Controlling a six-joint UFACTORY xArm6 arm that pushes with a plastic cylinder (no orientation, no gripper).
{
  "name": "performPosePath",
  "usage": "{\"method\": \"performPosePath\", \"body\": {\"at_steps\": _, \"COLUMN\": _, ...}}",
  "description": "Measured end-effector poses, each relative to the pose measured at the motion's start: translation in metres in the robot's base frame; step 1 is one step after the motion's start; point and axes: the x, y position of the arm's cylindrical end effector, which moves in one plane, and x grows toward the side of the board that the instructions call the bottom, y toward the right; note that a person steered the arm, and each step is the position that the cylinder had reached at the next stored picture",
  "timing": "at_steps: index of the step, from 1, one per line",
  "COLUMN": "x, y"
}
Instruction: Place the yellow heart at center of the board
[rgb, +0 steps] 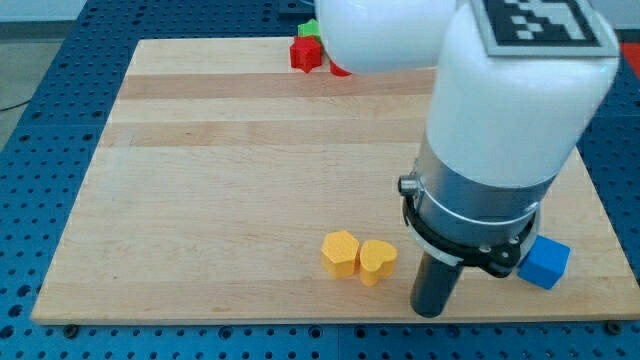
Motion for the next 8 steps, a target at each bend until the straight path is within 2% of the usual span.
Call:
{"method": "performPosePath", "body": {"at_steps": 4, "x": -0.016, "y": -0.045}}
{"method": "performPosePath", "body": {"at_steps": 6, "x": -0.044, "y": -0.055}}
{"method": "performPosePath", "body": {"at_steps": 8, "x": -0.096, "y": -0.056}}
